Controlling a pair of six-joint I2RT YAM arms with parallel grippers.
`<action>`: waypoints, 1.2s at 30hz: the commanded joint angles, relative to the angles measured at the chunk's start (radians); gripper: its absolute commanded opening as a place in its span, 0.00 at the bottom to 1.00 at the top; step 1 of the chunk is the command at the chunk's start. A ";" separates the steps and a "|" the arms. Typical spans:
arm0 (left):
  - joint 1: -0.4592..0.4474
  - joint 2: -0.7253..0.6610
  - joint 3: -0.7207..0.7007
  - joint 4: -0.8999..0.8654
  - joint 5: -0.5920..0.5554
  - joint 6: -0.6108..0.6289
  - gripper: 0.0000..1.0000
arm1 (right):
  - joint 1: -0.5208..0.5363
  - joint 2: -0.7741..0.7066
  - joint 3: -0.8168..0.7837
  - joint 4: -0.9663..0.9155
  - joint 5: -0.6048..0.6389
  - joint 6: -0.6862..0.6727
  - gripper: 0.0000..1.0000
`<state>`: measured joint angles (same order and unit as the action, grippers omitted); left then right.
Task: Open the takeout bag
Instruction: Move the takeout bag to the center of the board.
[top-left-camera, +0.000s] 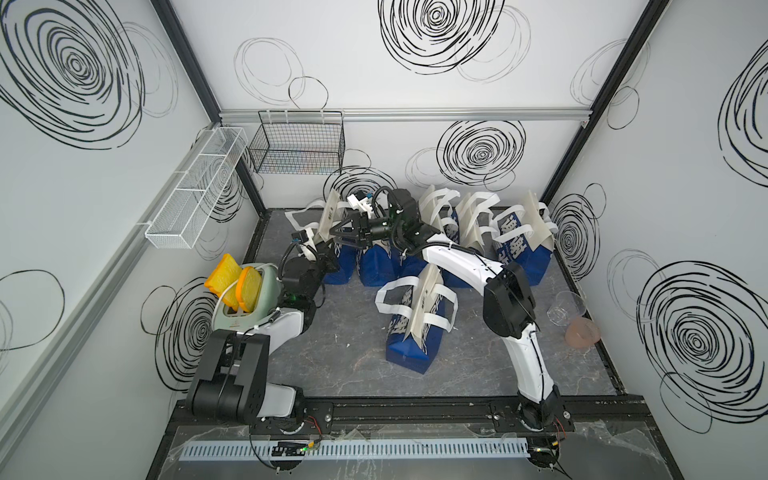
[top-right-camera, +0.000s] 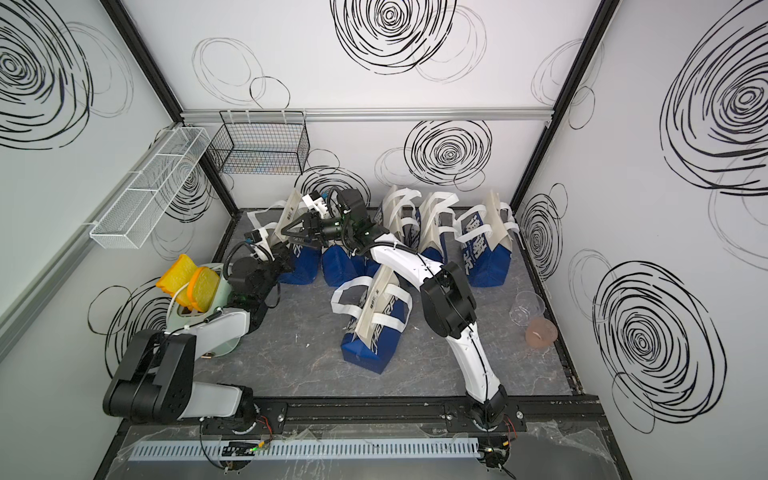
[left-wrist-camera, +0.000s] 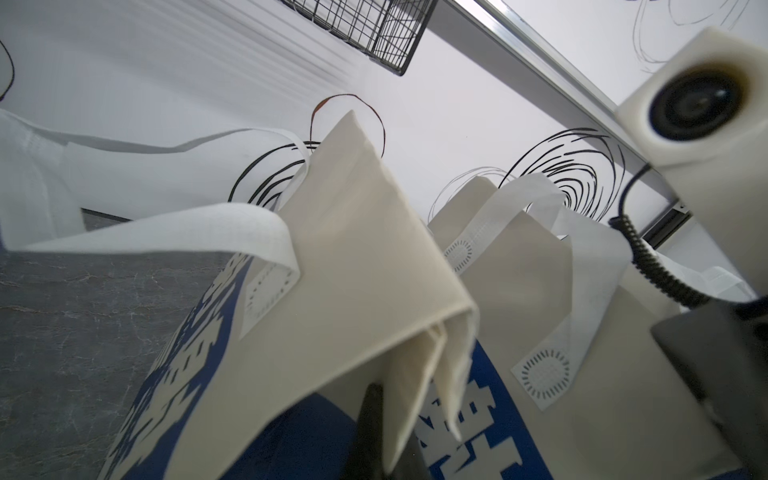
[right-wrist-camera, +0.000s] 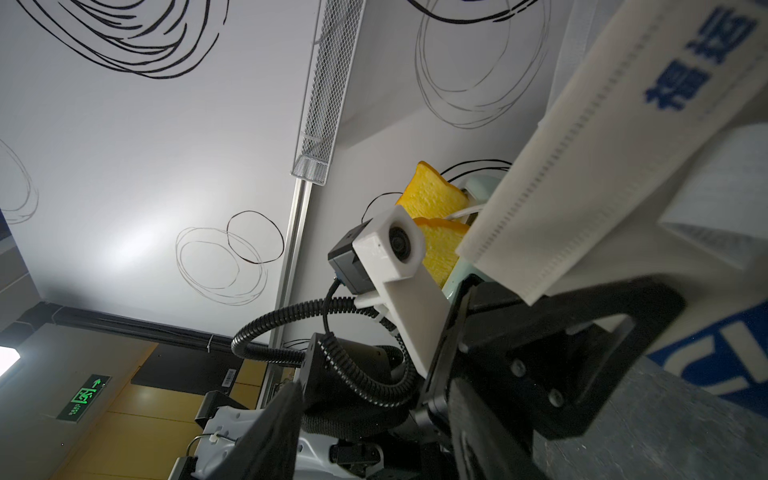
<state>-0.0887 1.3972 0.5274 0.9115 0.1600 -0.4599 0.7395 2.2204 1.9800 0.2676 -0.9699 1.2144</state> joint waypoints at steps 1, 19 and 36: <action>0.006 -0.036 -0.016 0.033 0.041 0.014 0.00 | 0.003 0.045 0.021 0.042 -0.001 0.074 0.59; 0.022 -0.149 -0.090 -0.021 0.042 0.013 0.00 | 0.065 -0.106 -0.018 -0.333 0.225 -0.322 0.60; -0.008 -0.413 -0.230 -0.163 0.029 0.010 0.00 | 0.173 -0.298 -0.378 -0.081 0.347 -0.161 0.60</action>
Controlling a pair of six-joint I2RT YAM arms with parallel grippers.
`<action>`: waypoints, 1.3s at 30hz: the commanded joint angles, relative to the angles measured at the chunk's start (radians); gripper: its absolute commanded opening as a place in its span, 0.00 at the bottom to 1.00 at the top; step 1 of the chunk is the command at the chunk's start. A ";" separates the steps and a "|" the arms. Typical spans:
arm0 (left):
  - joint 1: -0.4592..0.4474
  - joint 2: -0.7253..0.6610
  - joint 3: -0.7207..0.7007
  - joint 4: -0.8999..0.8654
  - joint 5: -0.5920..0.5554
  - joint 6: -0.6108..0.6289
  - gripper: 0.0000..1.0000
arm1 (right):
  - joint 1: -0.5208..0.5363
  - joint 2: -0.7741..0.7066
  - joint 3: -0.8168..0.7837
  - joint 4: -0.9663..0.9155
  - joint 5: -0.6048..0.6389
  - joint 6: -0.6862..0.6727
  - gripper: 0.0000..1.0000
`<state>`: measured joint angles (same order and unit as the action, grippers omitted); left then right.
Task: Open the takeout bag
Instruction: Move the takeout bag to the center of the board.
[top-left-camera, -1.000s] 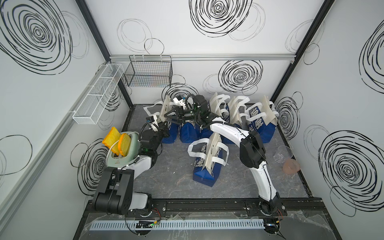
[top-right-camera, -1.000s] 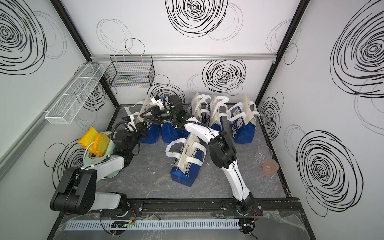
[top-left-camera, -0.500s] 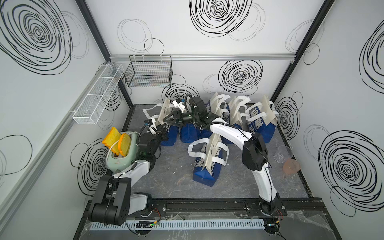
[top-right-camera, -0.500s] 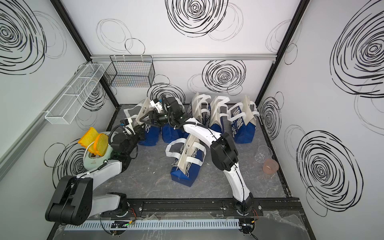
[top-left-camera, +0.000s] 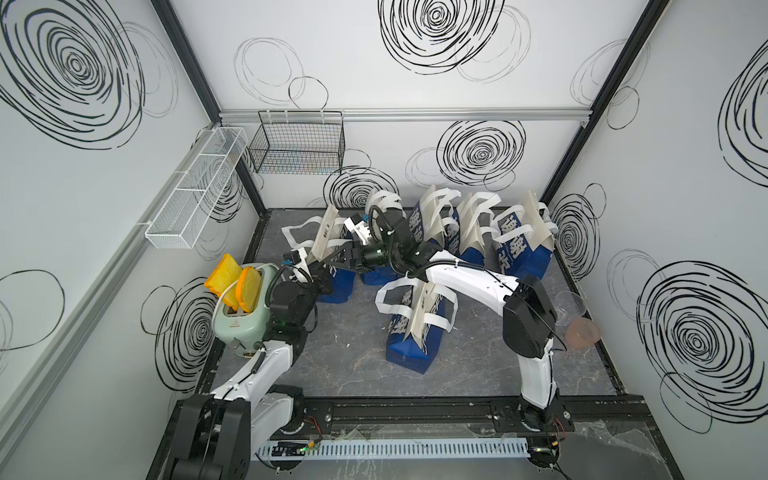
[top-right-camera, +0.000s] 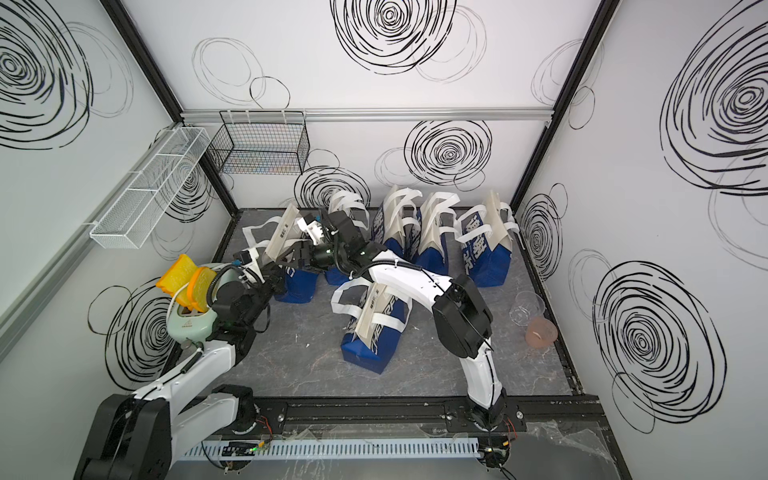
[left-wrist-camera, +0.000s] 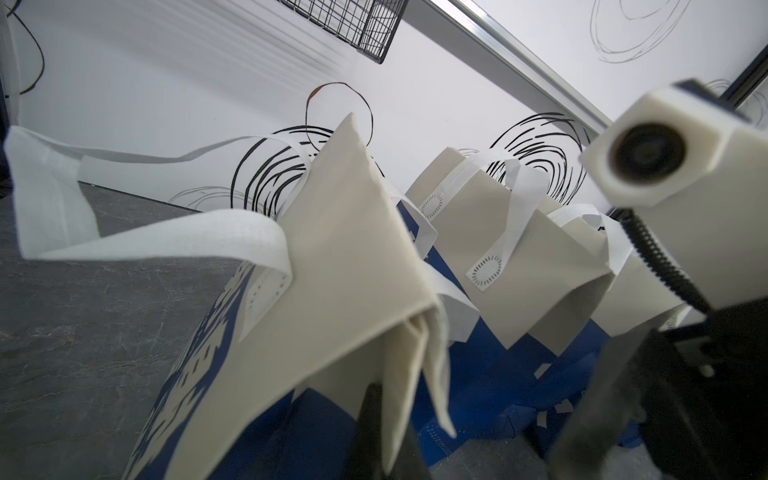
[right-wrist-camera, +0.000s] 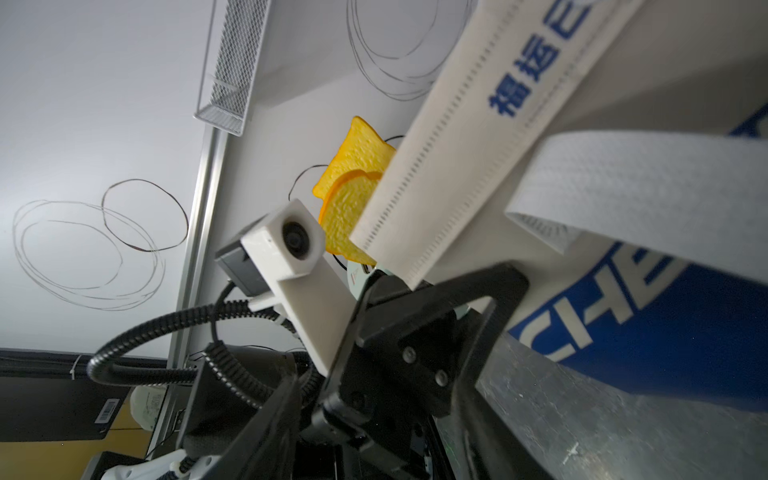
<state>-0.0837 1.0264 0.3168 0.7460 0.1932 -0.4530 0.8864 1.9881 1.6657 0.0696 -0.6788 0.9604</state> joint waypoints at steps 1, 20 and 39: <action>-0.016 -0.059 -0.027 -0.008 -0.003 0.002 0.00 | 0.035 -0.080 -0.103 0.156 0.072 0.121 0.60; -0.080 -0.130 -0.097 -0.011 -0.029 -0.033 0.00 | 0.063 -0.097 -0.218 0.391 0.202 0.291 0.55; -0.085 -0.151 -0.111 -0.001 -0.012 -0.075 0.00 | 0.069 -0.052 -0.280 0.472 0.228 0.332 0.54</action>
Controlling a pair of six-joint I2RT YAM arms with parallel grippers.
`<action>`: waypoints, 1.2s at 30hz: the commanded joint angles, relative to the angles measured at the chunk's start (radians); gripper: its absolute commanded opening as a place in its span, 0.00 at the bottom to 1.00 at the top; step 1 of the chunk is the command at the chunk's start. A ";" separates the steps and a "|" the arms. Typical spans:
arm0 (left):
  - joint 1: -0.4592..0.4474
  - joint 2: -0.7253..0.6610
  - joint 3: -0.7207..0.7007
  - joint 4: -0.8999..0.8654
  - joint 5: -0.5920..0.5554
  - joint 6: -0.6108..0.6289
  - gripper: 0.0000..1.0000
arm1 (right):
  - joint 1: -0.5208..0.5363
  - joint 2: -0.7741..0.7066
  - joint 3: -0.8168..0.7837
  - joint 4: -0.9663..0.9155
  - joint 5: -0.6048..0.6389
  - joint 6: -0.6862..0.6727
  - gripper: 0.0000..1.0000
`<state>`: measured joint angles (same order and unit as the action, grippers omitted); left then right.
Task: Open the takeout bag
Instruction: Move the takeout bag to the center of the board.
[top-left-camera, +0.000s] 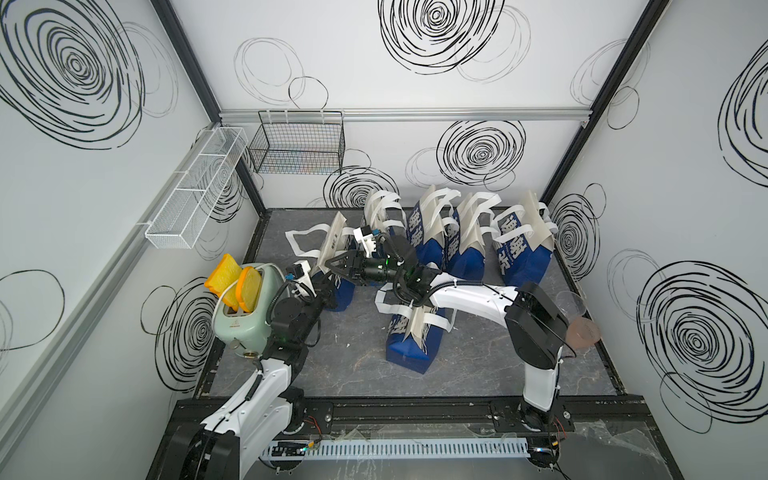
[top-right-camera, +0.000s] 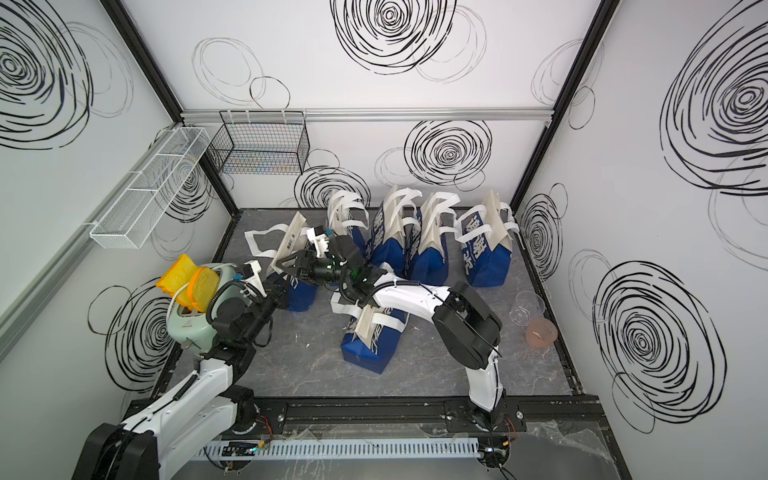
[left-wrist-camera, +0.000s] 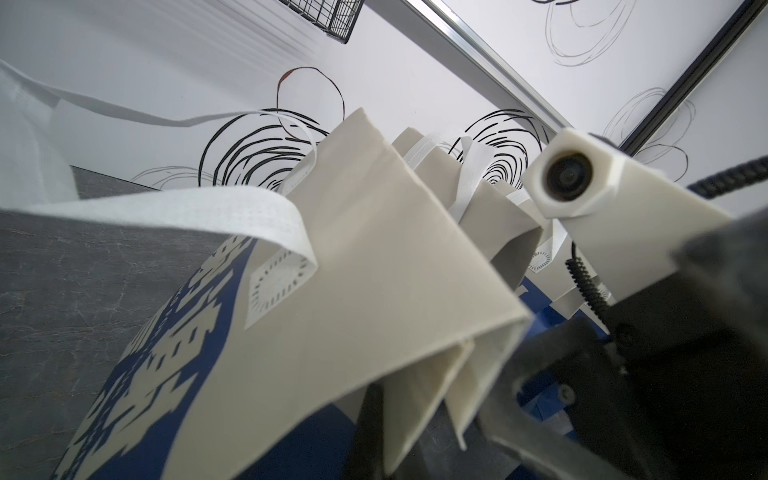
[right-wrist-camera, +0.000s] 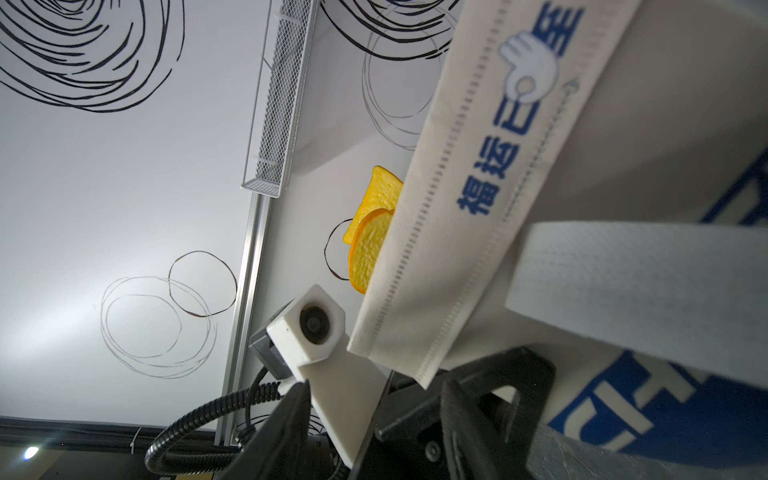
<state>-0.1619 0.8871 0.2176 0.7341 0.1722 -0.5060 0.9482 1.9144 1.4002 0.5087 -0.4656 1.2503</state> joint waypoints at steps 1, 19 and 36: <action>-0.007 -0.012 -0.011 0.007 0.007 -0.023 0.00 | 0.009 0.022 -0.018 0.034 0.014 0.041 0.54; -0.018 -0.035 0.005 -0.042 0.013 -0.021 0.00 | 0.016 0.061 -0.002 0.065 0.005 0.040 0.53; -0.023 -0.053 -0.005 -0.063 0.019 -0.022 0.00 | 0.013 0.103 0.009 0.187 0.000 0.111 0.40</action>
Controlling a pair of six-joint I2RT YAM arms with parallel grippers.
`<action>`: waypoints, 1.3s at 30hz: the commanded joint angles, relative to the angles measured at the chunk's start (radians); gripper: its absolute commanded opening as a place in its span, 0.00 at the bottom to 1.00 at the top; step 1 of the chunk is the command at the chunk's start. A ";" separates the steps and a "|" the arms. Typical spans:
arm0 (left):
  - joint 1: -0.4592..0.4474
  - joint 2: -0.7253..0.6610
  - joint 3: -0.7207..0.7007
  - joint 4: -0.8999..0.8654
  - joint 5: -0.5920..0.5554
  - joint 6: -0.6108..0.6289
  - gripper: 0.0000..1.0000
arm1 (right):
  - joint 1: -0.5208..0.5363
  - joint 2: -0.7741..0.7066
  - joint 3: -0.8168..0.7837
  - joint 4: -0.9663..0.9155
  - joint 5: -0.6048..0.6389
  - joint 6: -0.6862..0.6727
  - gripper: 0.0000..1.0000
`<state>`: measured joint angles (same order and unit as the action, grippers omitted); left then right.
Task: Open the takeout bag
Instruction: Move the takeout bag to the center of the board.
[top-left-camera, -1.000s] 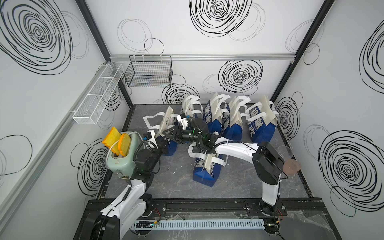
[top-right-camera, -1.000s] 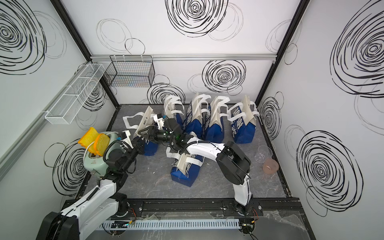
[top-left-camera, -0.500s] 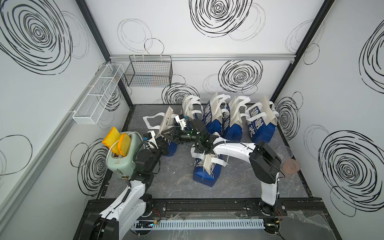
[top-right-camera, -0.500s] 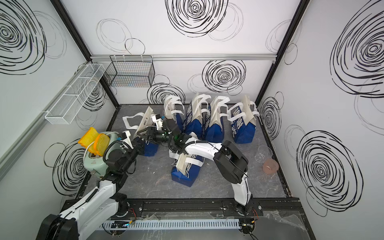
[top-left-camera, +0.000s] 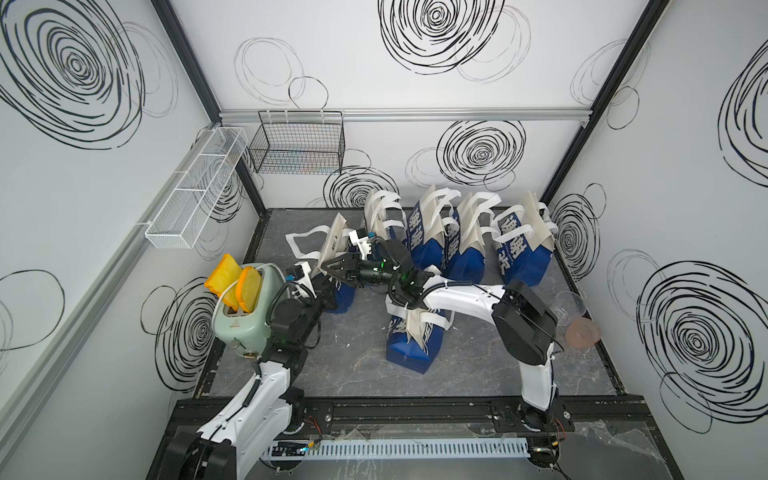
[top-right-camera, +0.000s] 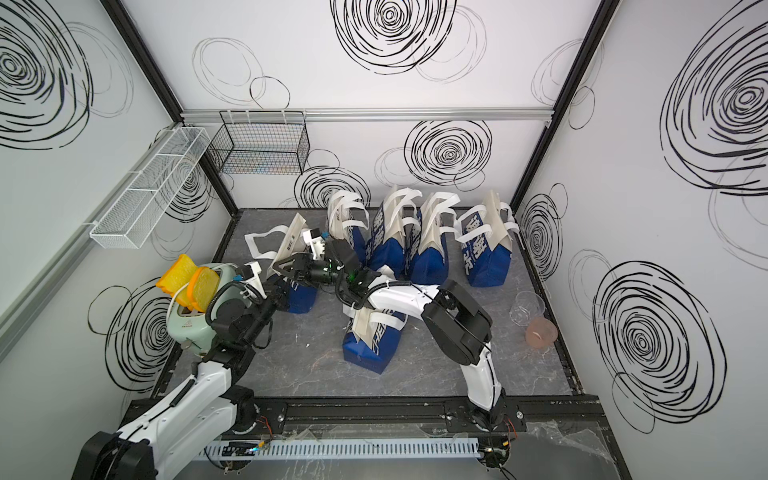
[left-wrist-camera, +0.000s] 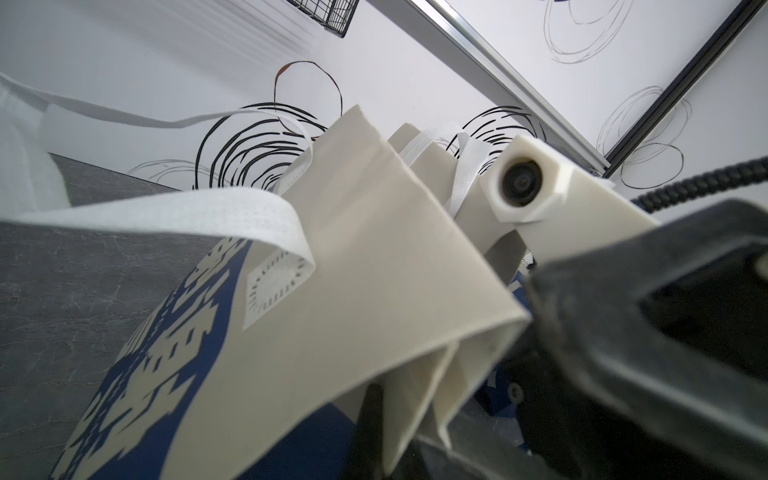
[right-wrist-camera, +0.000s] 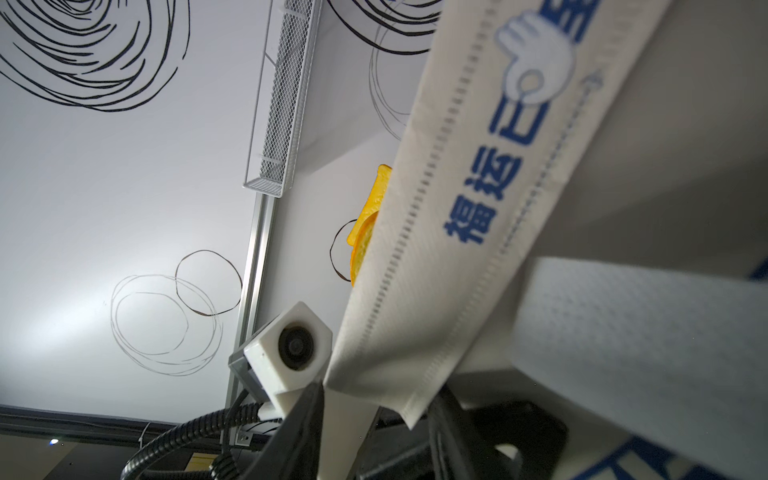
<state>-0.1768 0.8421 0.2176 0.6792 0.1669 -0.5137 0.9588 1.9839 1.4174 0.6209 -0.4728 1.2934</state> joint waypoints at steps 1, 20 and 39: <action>-0.009 -0.007 -0.006 -0.006 0.025 -0.014 0.00 | 0.001 0.033 -0.008 0.077 0.010 0.070 0.38; -0.021 -0.020 0.003 -0.068 -0.007 0.001 0.00 | -0.008 0.044 0.027 0.054 0.011 0.079 0.00; -0.033 -0.037 0.052 -0.398 -0.296 -0.006 0.00 | -0.080 0.014 0.231 -0.162 0.000 -0.096 0.00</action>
<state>-0.2096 0.7925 0.2817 0.4725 -0.0448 -0.5030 0.9253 2.0121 1.5738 0.4049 -0.5152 1.2217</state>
